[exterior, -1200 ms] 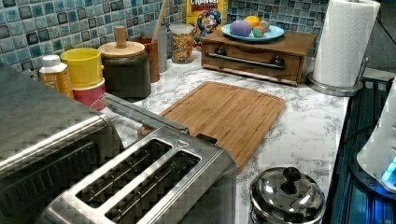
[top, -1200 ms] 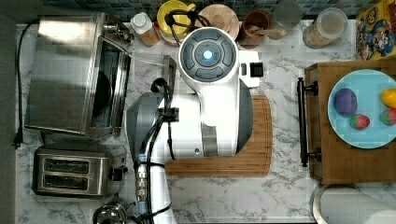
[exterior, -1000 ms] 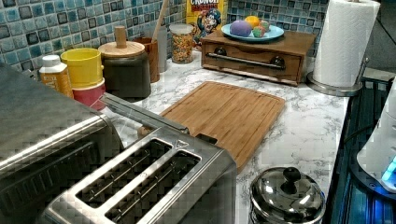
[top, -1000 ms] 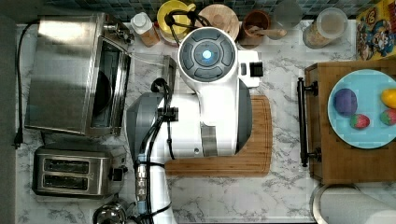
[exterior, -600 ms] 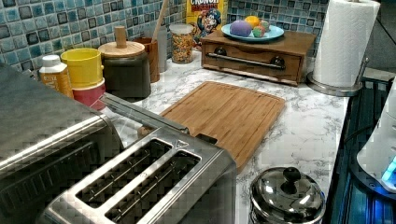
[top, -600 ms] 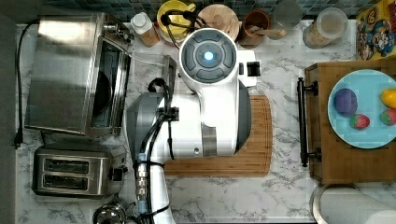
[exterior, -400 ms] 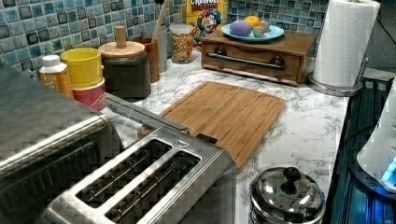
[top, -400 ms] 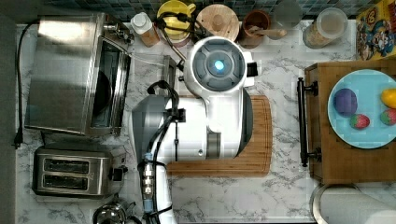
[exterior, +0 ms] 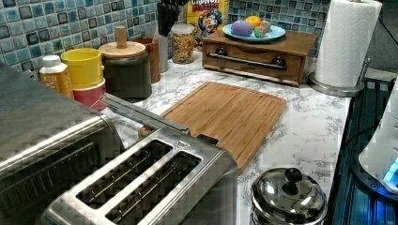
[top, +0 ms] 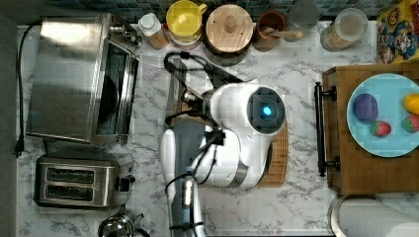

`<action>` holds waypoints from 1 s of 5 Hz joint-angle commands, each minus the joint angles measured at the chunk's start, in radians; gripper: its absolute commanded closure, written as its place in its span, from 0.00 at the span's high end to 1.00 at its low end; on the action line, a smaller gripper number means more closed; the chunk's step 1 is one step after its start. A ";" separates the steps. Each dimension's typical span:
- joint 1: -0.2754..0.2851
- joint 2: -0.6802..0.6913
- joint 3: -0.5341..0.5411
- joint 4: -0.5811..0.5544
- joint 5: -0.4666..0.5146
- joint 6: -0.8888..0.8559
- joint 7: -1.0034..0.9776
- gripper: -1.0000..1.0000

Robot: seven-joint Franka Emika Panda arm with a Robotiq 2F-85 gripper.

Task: Close the oven.

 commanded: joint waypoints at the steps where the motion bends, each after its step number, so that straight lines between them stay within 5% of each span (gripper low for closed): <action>1: -0.036 0.028 -0.038 -0.206 0.301 0.140 -0.478 0.00; 3: 0.003 0.126 -0.026 -0.214 0.666 0.311 -0.813 0.00; 5: 0.005 0.229 0.010 -0.122 0.774 0.286 -0.994 0.00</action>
